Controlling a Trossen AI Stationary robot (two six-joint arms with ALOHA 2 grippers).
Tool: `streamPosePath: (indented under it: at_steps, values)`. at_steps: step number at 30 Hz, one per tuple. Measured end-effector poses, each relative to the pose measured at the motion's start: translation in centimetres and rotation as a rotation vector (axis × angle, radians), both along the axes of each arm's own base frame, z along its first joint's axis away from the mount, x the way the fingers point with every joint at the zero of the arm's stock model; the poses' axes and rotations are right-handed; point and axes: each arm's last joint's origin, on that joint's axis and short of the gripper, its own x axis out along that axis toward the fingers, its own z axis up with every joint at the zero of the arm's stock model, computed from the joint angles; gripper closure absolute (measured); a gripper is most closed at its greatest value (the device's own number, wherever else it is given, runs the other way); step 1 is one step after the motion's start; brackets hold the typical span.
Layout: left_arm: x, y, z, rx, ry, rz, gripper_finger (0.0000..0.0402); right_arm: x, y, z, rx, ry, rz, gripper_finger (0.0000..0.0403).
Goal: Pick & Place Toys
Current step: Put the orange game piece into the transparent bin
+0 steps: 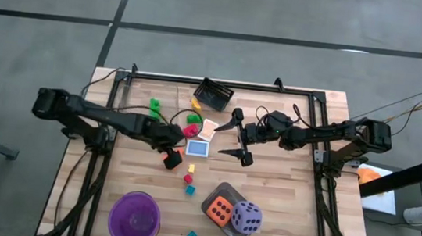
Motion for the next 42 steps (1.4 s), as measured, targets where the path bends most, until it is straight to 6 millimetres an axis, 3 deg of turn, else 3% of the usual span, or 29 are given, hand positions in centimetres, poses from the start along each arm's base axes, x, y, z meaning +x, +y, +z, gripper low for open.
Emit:
streamPosePath:
  at_steps: [16, 22, 26, 32, 42]
  values:
    - [1.7, -0.1, -4.0, -0.002, 0.222, 0.008, 0.0069, 0.0, 0.0, -0.1, -0.003, 0.007, 0.000, 0.0064]
    - [1.7, -0.1, -4.7, -0.001, 0.258, 0.008, 0.0073, 0.0, 0.0, -0.1, -0.003, 0.007, 0.000, 0.0064]
    - [1.5, -0.1, -4.8, 0.000, 0.283, 0.008, 0.0118, 0.0, 0.0, -0.2, -0.002, 0.017, 0.000, 0.0064]
    - [1.4, -0.1, -4.8, 0.003, 0.294, 0.008, 0.0242, 0.0, 0.0, -0.2, -0.001, 0.023, 0.000, 0.0064]
    - [1.5, -0.6, -4.5, 0.022, 0.260, -0.051, 0.0242, 0.0, 0.0, -0.2, -0.008, 0.019, 0.000, 0.0064]
